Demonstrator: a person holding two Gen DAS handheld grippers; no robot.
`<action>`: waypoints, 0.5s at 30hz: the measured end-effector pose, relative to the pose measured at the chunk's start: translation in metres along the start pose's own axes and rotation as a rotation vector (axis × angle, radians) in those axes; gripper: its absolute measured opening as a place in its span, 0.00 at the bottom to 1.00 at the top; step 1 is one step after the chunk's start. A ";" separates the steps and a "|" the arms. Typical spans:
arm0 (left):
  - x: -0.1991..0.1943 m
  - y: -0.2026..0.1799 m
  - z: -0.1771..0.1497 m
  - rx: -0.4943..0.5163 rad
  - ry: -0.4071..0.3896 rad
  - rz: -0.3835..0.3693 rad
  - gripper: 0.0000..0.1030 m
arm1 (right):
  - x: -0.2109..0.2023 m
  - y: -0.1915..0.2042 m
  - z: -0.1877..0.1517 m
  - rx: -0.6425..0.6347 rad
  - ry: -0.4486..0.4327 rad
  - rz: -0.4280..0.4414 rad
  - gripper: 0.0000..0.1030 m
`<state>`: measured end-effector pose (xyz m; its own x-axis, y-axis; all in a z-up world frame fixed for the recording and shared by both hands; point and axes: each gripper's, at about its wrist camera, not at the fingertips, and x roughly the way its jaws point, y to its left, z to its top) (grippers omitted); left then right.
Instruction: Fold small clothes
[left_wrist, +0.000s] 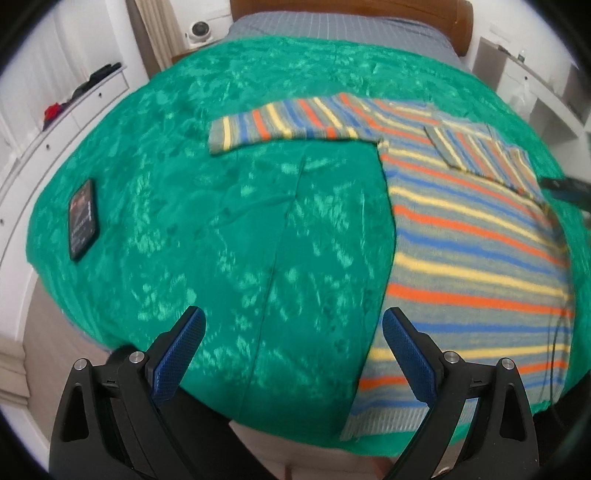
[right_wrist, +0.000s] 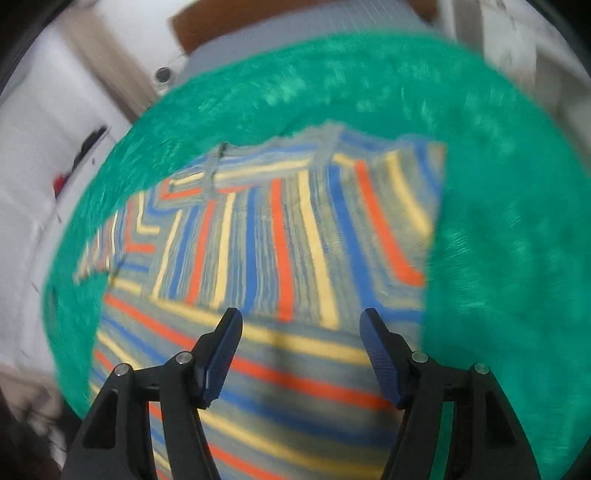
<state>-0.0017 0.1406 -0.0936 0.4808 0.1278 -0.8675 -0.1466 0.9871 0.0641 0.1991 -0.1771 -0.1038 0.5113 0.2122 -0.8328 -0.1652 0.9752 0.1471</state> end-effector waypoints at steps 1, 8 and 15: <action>-0.002 -0.002 0.003 0.003 -0.011 0.005 0.95 | -0.019 0.012 -0.005 -0.034 -0.038 -0.036 0.66; -0.004 -0.014 0.008 0.029 -0.016 0.003 0.95 | -0.116 0.070 -0.026 -0.114 -0.223 -0.217 0.96; -0.014 -0.016 0.004 0.037 -0.032 0.005 0.95 | -0.151 0.074 -0.039 -0.045 -0.238 -0.394 0.96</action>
<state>-0.0023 0.1231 -0.0804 0.5077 0.1349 -0.8509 -0.1168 0.9893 0.0871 0.0770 -0.1391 0.0123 0.7212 -0.1609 -0.6737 0.0473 0.9818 -0.1839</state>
